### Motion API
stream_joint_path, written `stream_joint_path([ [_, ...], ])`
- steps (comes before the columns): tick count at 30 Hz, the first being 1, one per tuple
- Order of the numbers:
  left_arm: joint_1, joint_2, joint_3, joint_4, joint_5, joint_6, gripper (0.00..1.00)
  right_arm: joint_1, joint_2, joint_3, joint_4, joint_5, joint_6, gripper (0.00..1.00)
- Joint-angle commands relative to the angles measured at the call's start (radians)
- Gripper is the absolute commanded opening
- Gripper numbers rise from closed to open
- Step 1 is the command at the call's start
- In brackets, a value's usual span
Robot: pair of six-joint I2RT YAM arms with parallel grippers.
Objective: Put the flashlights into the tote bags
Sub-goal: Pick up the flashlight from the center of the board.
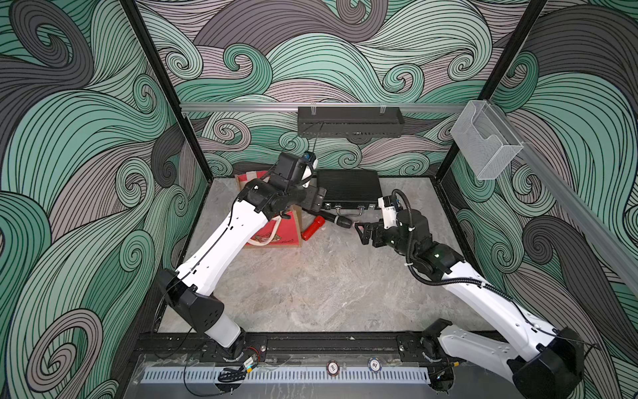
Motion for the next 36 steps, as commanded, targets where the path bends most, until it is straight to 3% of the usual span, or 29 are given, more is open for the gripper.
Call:
stream_joint_path([
  [1, -0.029, 0.08, 0.021, 0.008, 0.025, -0.01, 0.98, 0.0, -0.035, -0.032, -0.051, 0.042, 0.016, 1.0],
  [7, -0.045, 0.155, -0.014, 0.044, 0.066, -0.04, 0.97, 0.0, -0.136, -0.152, -0.027, 0.075, 0.087, 1.0],
  [14, -0.049, 0.231, -0.022, 0.058, 0.071, -0.049, 0.97, -0.012, -0.175, -0.171, -0.055, 0.088, 0.084, 1.0],
  [32, -0.041, 0.427, 0.018, -0.028, -0.204, -0.036, 0.97, -0.039, -0.183, -0.209, -0.015, 0.054, 0.093, 1.0],
  [36, -0.029, 0.47, 0.049, -0.05, -0.215, -0.045, 0.97, -0.042, -0.185, -0.213, -0.004, 0.045, 0.089, 1.0],
])
